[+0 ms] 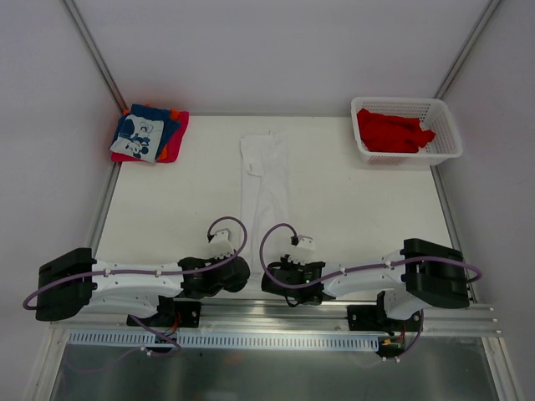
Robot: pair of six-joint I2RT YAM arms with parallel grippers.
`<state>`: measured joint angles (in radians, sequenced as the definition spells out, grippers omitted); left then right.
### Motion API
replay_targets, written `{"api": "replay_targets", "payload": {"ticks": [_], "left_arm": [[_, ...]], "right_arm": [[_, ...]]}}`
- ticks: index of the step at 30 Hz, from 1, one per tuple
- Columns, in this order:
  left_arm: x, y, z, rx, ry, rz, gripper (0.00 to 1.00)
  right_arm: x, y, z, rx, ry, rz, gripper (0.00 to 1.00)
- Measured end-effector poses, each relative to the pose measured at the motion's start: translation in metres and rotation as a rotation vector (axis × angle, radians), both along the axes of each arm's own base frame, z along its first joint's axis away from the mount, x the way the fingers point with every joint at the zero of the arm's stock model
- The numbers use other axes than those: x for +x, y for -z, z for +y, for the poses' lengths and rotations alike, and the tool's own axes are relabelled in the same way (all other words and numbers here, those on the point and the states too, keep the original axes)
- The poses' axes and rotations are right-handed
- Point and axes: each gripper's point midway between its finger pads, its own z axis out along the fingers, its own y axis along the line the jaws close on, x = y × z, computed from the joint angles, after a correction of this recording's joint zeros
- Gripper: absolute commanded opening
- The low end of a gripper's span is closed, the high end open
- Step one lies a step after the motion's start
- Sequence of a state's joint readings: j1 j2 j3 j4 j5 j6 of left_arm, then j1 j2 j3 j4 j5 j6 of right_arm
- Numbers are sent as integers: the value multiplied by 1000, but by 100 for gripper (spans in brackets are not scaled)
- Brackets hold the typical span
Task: Fold and stack the t-shirts
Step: Fold the tshirt
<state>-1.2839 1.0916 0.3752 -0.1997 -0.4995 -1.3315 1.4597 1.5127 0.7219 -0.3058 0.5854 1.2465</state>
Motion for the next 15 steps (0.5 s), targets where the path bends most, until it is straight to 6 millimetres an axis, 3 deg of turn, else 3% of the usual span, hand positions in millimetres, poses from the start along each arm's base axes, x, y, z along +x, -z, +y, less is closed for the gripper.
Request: {"api": "replay_targets", "payload": {"ticks": [10,15], "left_arm": [[3,-33,-15,-56,61,-53,0],[3,-37,-13,-49,78,-64,0]], "right_arm": [[-2,-8,-12,-110,-45,-7,1],[1,-17,-10,-133,-65,-17,0]]}}
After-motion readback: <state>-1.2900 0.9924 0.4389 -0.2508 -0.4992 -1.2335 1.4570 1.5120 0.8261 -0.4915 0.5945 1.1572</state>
